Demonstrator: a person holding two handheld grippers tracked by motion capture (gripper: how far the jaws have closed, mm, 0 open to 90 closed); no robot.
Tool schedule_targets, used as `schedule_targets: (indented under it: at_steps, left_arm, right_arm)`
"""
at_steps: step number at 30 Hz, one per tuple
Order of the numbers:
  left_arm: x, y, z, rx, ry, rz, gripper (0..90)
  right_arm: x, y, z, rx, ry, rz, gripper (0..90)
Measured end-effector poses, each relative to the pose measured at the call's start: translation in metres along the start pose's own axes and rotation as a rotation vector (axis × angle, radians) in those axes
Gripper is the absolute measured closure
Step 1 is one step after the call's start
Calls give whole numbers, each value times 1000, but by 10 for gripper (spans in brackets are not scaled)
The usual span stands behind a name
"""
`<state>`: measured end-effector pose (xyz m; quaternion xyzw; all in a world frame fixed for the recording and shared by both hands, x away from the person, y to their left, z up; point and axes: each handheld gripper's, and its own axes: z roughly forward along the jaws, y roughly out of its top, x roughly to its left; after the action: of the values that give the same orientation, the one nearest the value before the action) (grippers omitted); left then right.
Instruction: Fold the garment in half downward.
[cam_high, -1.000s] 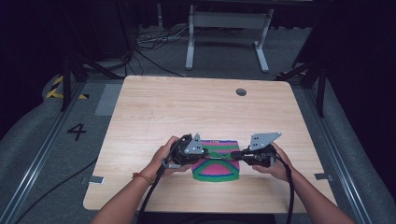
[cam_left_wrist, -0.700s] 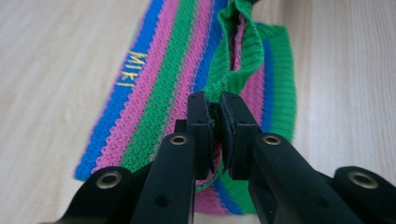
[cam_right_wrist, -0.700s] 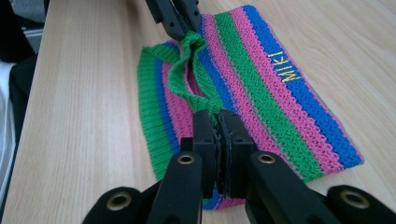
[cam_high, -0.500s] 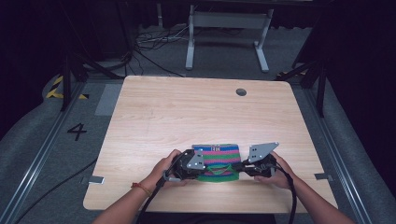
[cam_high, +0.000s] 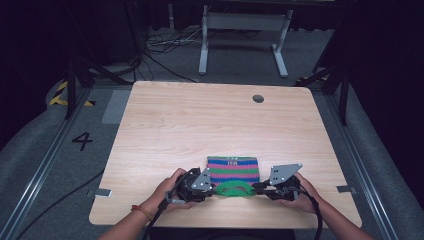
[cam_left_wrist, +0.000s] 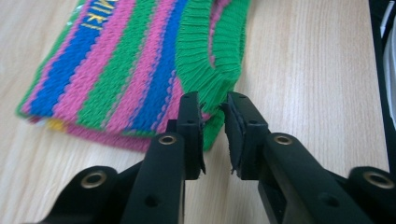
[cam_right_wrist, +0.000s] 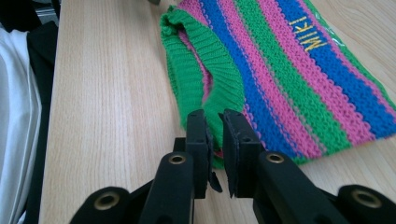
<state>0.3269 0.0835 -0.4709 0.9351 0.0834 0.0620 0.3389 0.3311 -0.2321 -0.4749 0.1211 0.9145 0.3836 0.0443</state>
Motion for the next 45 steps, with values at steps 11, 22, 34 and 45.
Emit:
schedule_targets:
  at_steps: [11, 22, 34, 45]
  left_arm:
    - [2, 4, 15, 4, 0, -34, 757]
    - [14, -2, 23, -12, -7, -34, 789]
    - [17, -1, 5, 15, 74, -40, 686]
    - [23, -23, -44, 55, 205, -98, 407]
  right_arm:
    - [5, 2, 5, -10, -42, 11, 779]
    - [2, -6, 19, -13, -74, 30, 828]
    - [-4, 5, 16, 11, -93, 45, 781]
    - [-2, 6, -17, 26, -173, 11, 551]
